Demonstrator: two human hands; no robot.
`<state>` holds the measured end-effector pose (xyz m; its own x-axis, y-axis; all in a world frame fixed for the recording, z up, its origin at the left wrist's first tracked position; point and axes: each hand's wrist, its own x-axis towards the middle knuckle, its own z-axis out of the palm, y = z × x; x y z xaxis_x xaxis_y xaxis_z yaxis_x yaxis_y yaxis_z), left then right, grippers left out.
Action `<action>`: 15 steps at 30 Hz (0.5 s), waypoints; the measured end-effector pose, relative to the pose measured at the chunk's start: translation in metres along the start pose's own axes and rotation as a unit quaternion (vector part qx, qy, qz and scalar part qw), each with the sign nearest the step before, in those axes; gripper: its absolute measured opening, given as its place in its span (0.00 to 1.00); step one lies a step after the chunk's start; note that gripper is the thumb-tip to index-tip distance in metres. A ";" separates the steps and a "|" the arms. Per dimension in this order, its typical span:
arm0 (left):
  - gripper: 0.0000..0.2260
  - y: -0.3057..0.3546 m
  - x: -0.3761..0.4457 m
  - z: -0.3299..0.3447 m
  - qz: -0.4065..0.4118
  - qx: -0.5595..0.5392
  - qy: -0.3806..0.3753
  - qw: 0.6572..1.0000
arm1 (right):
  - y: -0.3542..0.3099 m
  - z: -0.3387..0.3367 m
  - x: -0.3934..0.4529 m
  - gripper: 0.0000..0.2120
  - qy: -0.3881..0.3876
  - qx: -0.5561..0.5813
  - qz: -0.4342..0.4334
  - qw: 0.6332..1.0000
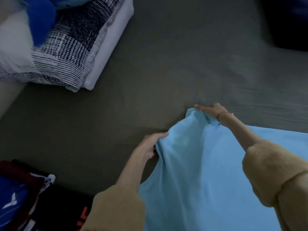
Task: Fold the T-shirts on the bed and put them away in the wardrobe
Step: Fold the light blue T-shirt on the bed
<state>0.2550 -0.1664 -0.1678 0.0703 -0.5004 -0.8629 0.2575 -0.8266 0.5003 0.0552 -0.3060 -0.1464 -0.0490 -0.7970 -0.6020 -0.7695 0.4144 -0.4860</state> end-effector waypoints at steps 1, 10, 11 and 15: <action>0.13 0.003 -0.002 -0.001 -0.015 0.000 0.004 1.000 | -0.003 -0.002 -0.001 0.35 -0.006 0.030 -0.005 1.000; 0.24 0.032 0.007 -0.004 -0.055 0.278 -0.040 0.958 | -0.025 -0.008 0.010 0.23 -0.117 -0.209 -0.089 0.967; 0.22 0.037 0.008 -0.004 -0.037 0.293 -0.046 0.954 | -0.028 -0.010 0.010 0.22 -0.117 -0.218 -0.104 0.963; 0.17 0.052 0.015 -0.014 0.054 0.279 -0.030 0.958 | -0.028 -0.014 0.019 0.05 -0.150 0.013 -0.155 0.976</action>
<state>0.2833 -0.2138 -0.1558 0.0075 -0.5917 -0.8061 -0.3044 -0.7693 0.5618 0.0672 -0.3386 -0.1350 0.3754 -0.7221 -0.5810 -0.7016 0.1883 -0.6872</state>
